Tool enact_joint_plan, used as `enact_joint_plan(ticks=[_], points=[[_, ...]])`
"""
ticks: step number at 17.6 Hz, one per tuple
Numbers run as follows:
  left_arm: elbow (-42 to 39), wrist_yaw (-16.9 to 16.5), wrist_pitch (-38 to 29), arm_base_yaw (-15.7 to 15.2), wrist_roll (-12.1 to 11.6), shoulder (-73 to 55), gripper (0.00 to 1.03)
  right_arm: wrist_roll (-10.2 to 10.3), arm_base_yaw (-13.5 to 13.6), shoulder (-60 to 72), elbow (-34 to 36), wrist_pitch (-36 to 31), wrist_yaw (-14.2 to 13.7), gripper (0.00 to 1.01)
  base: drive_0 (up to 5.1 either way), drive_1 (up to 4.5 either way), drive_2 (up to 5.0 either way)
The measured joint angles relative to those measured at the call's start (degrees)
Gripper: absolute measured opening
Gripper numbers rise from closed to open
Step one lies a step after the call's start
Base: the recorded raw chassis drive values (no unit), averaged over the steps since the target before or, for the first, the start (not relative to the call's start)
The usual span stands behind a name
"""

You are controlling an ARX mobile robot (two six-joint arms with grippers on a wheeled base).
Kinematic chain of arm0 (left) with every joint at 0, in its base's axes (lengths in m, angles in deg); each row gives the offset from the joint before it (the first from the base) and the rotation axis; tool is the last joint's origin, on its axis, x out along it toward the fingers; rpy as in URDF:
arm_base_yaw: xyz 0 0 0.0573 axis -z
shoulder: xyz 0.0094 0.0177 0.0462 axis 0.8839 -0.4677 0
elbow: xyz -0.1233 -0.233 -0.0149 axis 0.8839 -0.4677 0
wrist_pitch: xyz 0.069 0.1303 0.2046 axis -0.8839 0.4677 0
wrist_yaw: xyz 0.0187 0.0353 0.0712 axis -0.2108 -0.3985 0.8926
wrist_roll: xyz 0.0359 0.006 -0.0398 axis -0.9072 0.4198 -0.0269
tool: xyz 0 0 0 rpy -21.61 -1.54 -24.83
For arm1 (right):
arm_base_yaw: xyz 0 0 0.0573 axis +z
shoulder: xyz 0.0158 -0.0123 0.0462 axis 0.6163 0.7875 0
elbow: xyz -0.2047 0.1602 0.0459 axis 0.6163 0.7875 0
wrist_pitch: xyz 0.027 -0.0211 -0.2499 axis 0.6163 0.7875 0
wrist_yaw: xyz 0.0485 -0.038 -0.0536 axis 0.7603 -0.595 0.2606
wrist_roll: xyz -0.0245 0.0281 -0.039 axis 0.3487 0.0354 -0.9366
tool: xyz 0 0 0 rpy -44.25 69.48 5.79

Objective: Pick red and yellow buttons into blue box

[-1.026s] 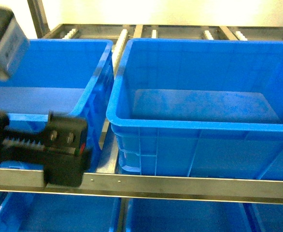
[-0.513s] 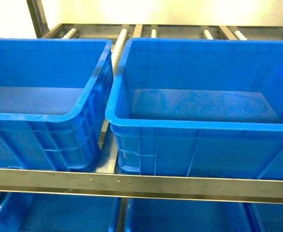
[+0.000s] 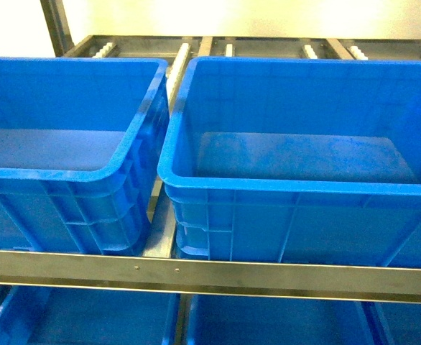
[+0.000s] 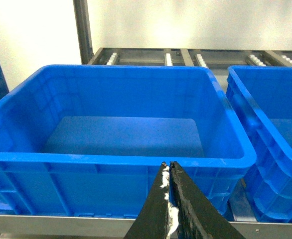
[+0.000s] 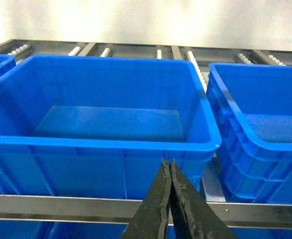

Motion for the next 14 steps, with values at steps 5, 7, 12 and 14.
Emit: enact_joint_plan(ticks=[5, 7, 12, 14], points=[[0.0, -0.9, 6.5, 0.5, 0.0, 7.1, 0.02, 0.0, 0.0, 0.1, 0.1, 0.2, 0.0, 0.02, 0.0, 0.00, 0.0], [0.0, -0.8, 9.6, 0.5, 0.0, 9.9, 0.02, 0.0, 0.0, 0.1, 0.1, 0.2, 0.0, 0.02, 0.0, 0.00, 0.0], [0.0, -0.9, 14.3, 0.5, 0.0, 14.7, 0.02, 0.0, 0.0, 0.1, 0.1, 0.3, 0.0, 0.02, 0.0, 0.00, 0.0], [0.0, -0.9, 15.7, 0.5, 0.0, 16.1, 0.02, 0.0, 0.0, 0.1, 0.1, 0.3, 0.0, 0.02, 0.0, 0.00, 0.0]])
